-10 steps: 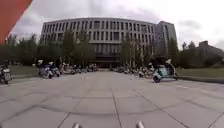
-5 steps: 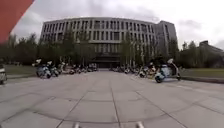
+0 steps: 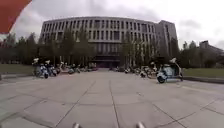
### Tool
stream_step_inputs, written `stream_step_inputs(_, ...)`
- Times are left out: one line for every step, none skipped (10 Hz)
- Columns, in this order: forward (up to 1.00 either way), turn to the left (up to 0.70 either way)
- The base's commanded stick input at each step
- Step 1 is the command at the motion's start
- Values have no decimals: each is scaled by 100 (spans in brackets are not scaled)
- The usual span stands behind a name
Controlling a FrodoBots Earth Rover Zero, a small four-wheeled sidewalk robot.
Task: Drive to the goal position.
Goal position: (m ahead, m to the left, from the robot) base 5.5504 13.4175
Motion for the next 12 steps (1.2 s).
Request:
stream_step_inputs(45, 0)
stream_step_inputs(45, 0)
stream_step_inputs(45, 0)
stream_step_inputs(45, 0)
stream_step_inputs(45, 0)
stream_step_inputs(45, 0)
stream_step_inputs(45, 0)
stream_step_inputs(45, 0)
stream_step_inputs(45, 0)
stream_step_inputs(45, 0)
stream_step_inputs(45, 0)
stream_step_inputs(45, 0)
